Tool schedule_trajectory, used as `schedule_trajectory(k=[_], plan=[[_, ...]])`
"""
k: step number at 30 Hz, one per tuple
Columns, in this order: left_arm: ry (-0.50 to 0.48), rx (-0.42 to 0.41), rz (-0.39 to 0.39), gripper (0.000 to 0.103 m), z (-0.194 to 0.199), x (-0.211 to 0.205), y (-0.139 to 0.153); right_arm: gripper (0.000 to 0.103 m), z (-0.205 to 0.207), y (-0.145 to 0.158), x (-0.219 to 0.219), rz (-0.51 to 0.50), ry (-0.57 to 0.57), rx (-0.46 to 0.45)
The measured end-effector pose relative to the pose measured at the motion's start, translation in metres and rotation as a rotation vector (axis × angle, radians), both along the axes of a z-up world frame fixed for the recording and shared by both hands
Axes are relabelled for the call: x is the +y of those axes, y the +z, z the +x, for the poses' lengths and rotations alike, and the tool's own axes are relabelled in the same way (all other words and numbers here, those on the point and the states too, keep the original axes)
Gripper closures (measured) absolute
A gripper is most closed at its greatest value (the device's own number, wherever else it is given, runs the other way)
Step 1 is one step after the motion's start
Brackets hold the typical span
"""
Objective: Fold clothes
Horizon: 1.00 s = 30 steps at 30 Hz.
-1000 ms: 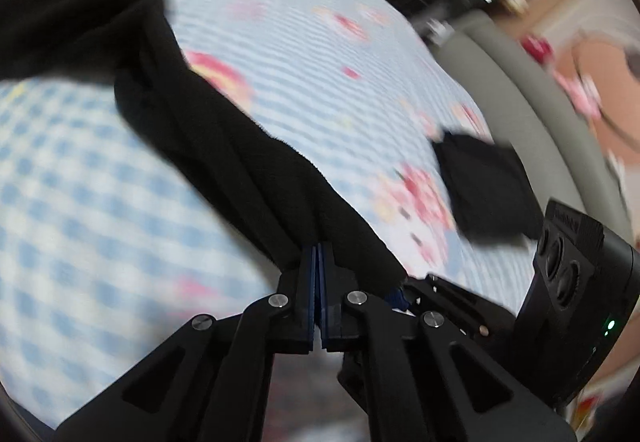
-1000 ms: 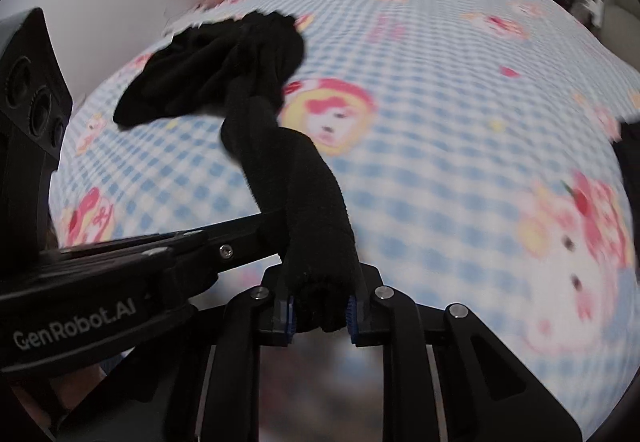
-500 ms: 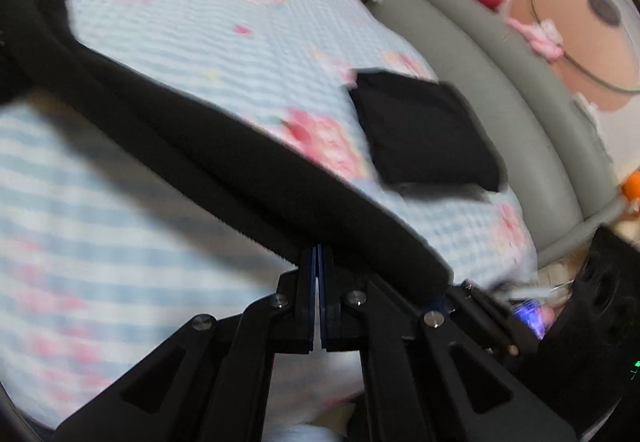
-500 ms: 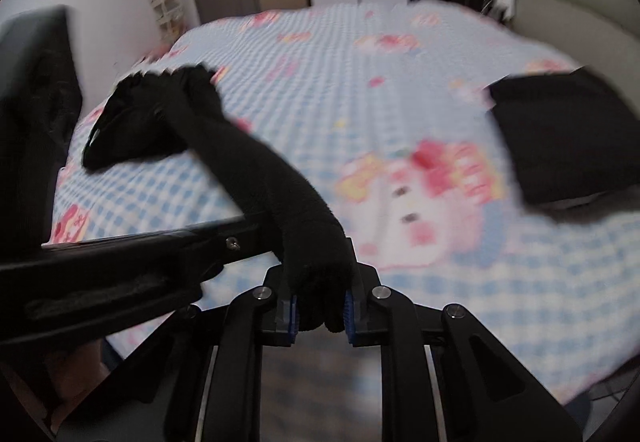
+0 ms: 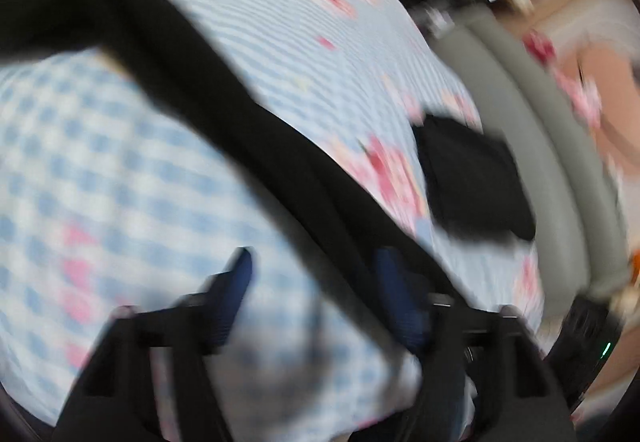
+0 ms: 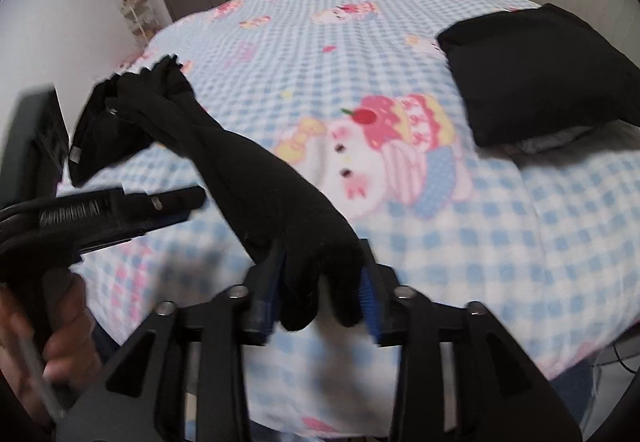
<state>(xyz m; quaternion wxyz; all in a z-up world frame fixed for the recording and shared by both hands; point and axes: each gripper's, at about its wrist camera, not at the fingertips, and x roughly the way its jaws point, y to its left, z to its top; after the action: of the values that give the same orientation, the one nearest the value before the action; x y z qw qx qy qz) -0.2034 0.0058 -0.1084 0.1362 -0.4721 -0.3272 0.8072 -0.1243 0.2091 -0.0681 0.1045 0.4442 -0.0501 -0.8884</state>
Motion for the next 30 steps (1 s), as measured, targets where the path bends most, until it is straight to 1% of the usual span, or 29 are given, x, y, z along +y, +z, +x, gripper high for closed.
schedule_trajectory(k=[1,3,5,7,8,9,10,11,12,13,14,15,16,17,20,22,24,25,26,28,30], plan=[[0.030,-0.017,0.037,0.031,-0.007,-0.012,-0.006,0.033,-0.006,-0.003,-0.004,-0.005,0.010,0.000],[0.054,-0.061,0.097,0.028,-0.029,-0.025,-0.018,0.031,-0.016,-0.012,-0.013,0.002,0.029,-0.003],[0.066,-0.090,0.080,0.024,-0.053,-0.023,-0.028,0.025,-0.037,-0.021,-0.024,0.014,0.065,-0.036],[0.074,-0.119,0.060,0.024,-0.077,-0.020,-0.038,0.016,-0.059,-0.039,-0.033,0.025,0.111,-0.084],[0.062,-0.137,0.032,0.031,-0.084,-0.014,-0.045,0.013,-0.069,-0.052,-0.037,0.041,0.126,-0.124],[0.049,-0.164,-0.011,0.056,-0.090,-0.008,-0.051,0.013,-0.077,-0.067,-0.044,0.067,0.139,-0.173],[0.036,-0.182,-0.054,0.069,-0.094,-0.001,-0.055,0.011,-0.080,-0.076,-0.048,0.087,0.153,-0.185],[0.027,-0.167,-0.096,0.080,-0.091,0.007,-0.053,0.014,-0.081,-0.083,-0.050,0.101,0.165,-0.172],[0.018,-0.145,-0.143,0.086,-0.087,0.016,-0.049,0.022,-0.082,-0.089,-0.052,0.115,0.177,-0.158],[0.006,-0.096,-0.211,0.087,-0.079,0.024,-0.039,0.051,-0.082,-0.091,-0.051,0.117,0.176,-0.141],[-0.016,-0.049,-0.289,0.088,-0.072,0.034,-0.031,0.073,-0.081,-0.089,-0.045,0.092,0.165,-0.124],[-0.041,-0.015,-0.361,0.088,-0.063,0.043,-0.022,0.079,-0.080,-0.084,-0.038,0.081,0.148,-0.101],[-0.073,0.012,-0.414,0.088,-0.054,0.049,-0.015,0.086,-0.079,-0.078,-0.032,0.089,0.128,-0.071],[-0.105,0.036,-0.441,0.088,-0.050,0.054,-0.008,0.088,-0.077,-0.072,-0.026,0.098,0.108,-0.041],[-0.223,0.133,-0.486,0.088,-0.030,0.077,0.018,0.089,-0.062,-0.047,-0.006,0.168,0.054,0.073],[-0.321,0.189,-0.474,0.088,-0.015,0.104,0.037,0.089,-0.054,-0.032,0.017,0.169,-0.003,0.118],[-0.431,0.235,-0.414,0.088,-0.006,0.149,0.053,0.089,-0.041,-0.017,0.047,0.187,-0.079,0.154],[-0.494,0.266,-0.394,0.088,0.005,0.172,0.060,0.089,-0.035,-0.012,0.064,0.203,-0.124,0.166],[-0.535,0.285,-0.386,0.088,0.014,0.189,0.065,0.088,-0.028,-0.006,0.083,0.218,-0.174,0.174],[-0.611,0.308,-0.367,0.088,0.029,0.230,0.066,0.087,-0.016,0.001,0.116,0.243,-0.263,0.166],[-0.646,0.263,-0.356,0.088,0.033,0.255,0.052,0.084,-0.009,0.002,0.144,0.251,-0.334,0.119]])
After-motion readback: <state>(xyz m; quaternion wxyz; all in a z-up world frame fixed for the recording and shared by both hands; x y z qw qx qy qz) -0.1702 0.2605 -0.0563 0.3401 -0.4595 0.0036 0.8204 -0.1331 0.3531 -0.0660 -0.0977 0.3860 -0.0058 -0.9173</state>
